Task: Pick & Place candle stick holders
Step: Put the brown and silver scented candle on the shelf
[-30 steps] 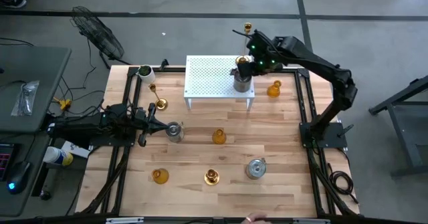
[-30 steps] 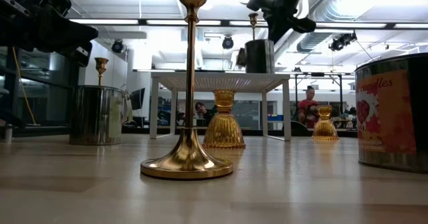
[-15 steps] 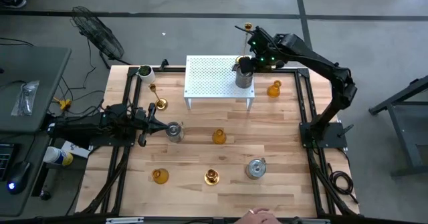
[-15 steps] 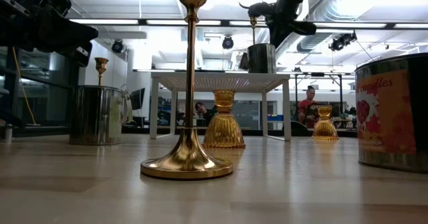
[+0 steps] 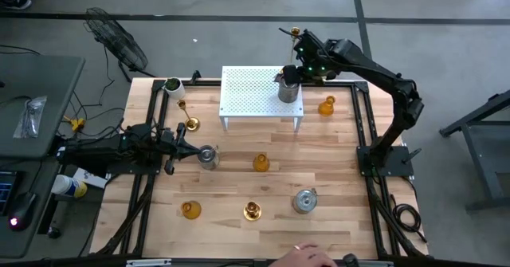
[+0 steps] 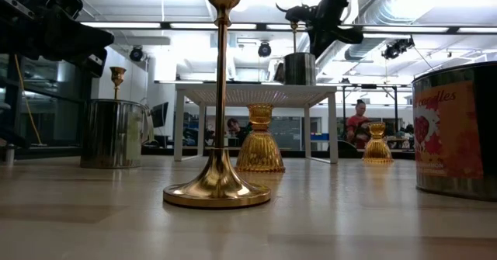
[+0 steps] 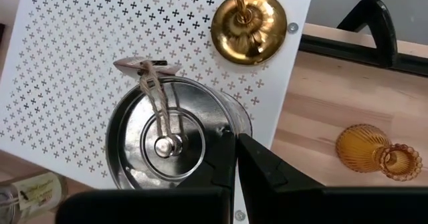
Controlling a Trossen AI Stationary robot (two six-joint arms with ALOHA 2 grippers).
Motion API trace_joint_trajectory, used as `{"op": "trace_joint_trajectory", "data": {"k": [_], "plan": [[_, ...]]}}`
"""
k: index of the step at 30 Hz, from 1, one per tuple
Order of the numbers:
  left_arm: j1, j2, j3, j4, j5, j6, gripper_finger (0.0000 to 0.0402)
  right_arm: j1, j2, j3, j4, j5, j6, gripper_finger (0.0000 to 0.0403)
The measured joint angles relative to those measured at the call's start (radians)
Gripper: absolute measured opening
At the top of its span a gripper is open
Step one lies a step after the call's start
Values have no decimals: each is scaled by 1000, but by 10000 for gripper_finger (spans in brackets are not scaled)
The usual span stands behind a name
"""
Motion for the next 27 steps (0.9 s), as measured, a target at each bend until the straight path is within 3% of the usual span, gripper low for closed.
{"op": "trace_joint_trajectory", "data": {"k": [27], "plan": [[0,0,0,0,0,0,0,-24,-10,-3,-49,21,-21,4]]}}
